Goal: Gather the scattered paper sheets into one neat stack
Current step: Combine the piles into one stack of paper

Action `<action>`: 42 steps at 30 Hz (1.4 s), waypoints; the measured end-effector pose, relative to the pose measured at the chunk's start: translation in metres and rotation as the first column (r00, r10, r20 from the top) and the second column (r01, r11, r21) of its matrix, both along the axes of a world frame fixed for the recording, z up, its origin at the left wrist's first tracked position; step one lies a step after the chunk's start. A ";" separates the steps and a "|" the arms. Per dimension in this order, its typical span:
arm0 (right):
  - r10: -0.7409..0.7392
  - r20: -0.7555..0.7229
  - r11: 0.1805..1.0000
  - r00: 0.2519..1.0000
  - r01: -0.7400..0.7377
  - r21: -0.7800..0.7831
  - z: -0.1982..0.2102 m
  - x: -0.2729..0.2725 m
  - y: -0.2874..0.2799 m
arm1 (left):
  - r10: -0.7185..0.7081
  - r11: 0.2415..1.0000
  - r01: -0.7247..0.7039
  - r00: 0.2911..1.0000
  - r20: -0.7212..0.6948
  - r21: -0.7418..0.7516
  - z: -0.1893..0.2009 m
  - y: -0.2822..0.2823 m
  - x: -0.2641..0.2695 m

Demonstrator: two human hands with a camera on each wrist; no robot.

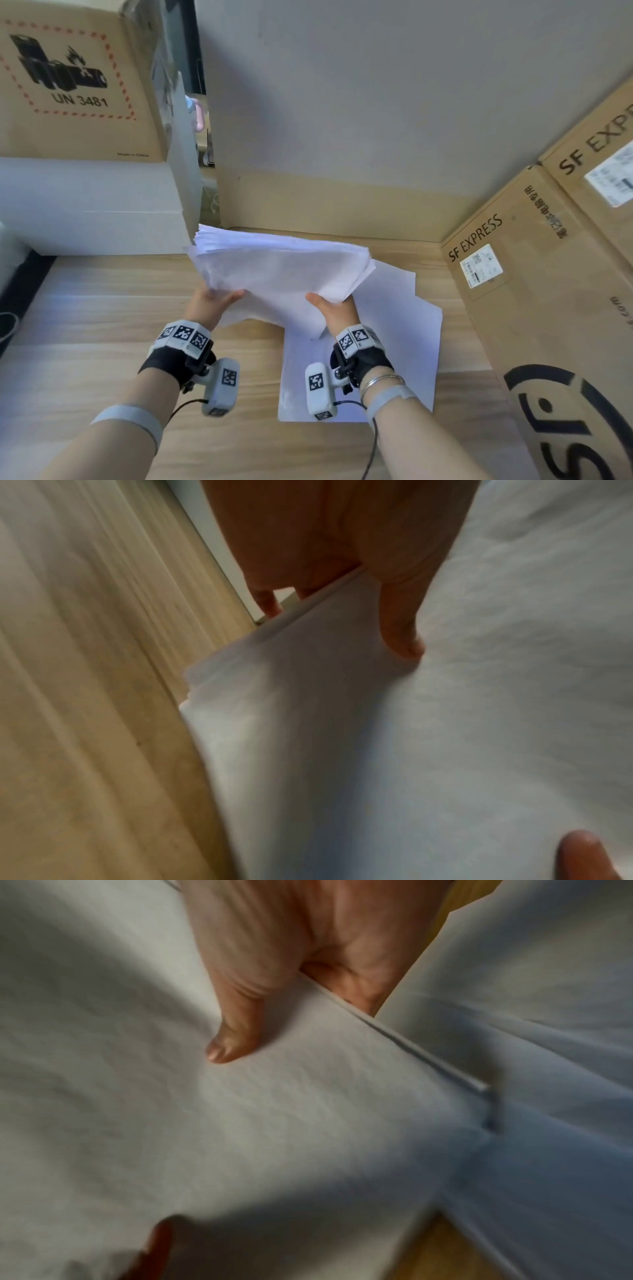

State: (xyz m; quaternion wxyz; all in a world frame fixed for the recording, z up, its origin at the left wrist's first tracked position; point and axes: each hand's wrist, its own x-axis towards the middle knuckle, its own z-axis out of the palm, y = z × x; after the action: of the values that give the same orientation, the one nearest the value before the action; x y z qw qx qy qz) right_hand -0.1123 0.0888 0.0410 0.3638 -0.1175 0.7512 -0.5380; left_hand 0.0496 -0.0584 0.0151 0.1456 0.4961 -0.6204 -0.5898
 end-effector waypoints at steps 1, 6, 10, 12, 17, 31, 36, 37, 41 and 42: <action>-0.040 -0.002 0.999 0.999 0.040 0.002 0.000 -0.002 -0.002 | 0.003 1.000 -0.003 1.000 0.005 0.004 -0.001 -0.002 -0.002; -0.013 -0.040 0.998 0.999 0.016 0.068 -0.015 -0.013 -0.002 | -0.019 0.991 0.015 1.000 0.023 0.133 -0.017 -0.004 0.005; 0.087 0.028 0.986 0.996 -0.090 0.143 -0.031 -0.018 0.008 | 0.034 0.920 -0.019 0.999 -0.032 0.391 -0.037 0.008 0.017; 0.162 0.049 0.970 0.986 -0.168 0.173 -0.040 -0.018 0.013 | 0.016 0.888 -0.007 1.000 -0.015 0.461 -0.044 0.015 0.021; -0.012 -0.093 0.954 0.996 0.039 0.297 -0.054 -0.047 0.048 | 0.106 0.914 -0.143 0.987 0.118 0.379 -0.066 0.022 0.028; -0.374 -0.157 0.503 0.914 0.343 0.793 -0.072 -0.081 0.137 | 0.211 0.898 -0.237 0.971 0.110 0.372 -0.091 0.004 0.056; -0.329 -0.154 0.594 0.932 0.331 0.733 -0.070 -0.085 0.137 | 0.226 0.877 -0.259 0.966 0.129 0.405 -0.091 0.002 0.063; -0.377 -0.179 0.625 0.909 0.392 0.675 -0.070 -0.087 0.136 | 0.231 0.874 -0.264 0.964 0.130 0.408 -0.093 0.000 0.065; -0.396 -0.177 0.722 0.901 0.424 0.547 -0.060 -0.097 0.115 | 0.231 0.877 -0.276 0.960 0.158 0.394 -0.096 -0.007 0.072; -0.375 -0.172 0.747 0.911 0.406 0.526 -0.059 -0.100 0.108 | 0.231 0.876 -0.277 0.960 0.161 0.394 -0.096 -0.008 0.073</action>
State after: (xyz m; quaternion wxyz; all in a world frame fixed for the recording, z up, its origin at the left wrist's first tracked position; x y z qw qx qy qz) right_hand -0.2123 0.1966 -0.0181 0.2406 0.1371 0.8912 -0.3593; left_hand 0.1231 -0.0666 -0.0809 0.0794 0.6243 -0.4181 -0.6551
